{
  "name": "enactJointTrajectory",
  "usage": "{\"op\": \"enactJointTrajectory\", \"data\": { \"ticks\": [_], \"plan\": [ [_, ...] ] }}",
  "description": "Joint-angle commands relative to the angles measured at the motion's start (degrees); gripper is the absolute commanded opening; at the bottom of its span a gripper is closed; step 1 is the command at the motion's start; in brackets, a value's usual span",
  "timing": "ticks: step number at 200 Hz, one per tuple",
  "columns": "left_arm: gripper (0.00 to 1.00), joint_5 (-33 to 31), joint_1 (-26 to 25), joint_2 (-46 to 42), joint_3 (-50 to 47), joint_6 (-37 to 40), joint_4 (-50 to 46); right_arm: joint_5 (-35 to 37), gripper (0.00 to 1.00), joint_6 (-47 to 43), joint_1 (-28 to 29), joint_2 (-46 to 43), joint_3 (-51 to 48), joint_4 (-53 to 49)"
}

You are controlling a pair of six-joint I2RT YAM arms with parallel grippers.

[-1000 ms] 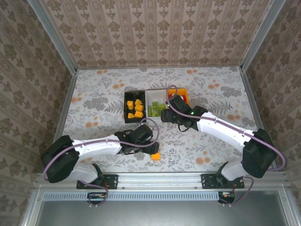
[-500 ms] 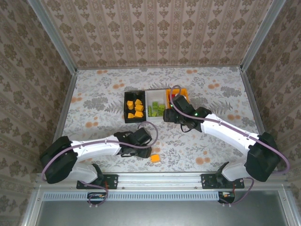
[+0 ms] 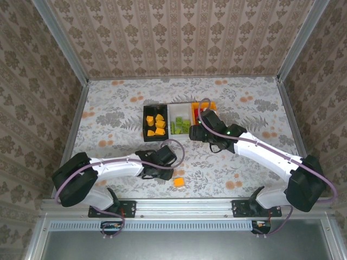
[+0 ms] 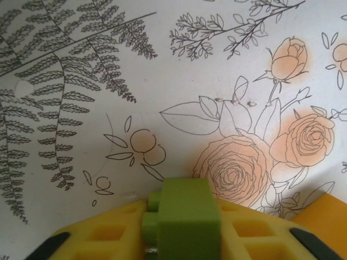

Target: Sort the legos into containers by color

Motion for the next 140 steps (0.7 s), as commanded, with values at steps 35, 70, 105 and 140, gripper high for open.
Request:
{"op": "enactJointTrajectory", "data": {
  "ticks": [35, 70, 105, 140],
  "plan": [
    [0.25, -0.8, 2.2, -6.2, 5.8, 2.2, -3.5, 2.3, 0.7, 1.1, -1.1, -4.8, -2.8, 0.4],
    [0.25, -0.9, 9.4, -4.6, 15.7, 7.5, -3.3, 2.6, 0.7, 1.9, -1.5, -5.5, -4.9, 0.3],
    [0.25, -1.5, 14.7, 7.0, 27.8, 11.8, -0.6, 2.8, 0.7, 2.4, -1.9, -6.2, -6.9, -0.1],
    [0.25, -5.8, 16.3, 19.6, 40.0, 14.2, -1.9, 2.7, 0.7, 2.8, -2.0, -7.6, -8.8, -0.4]
  ]
}}
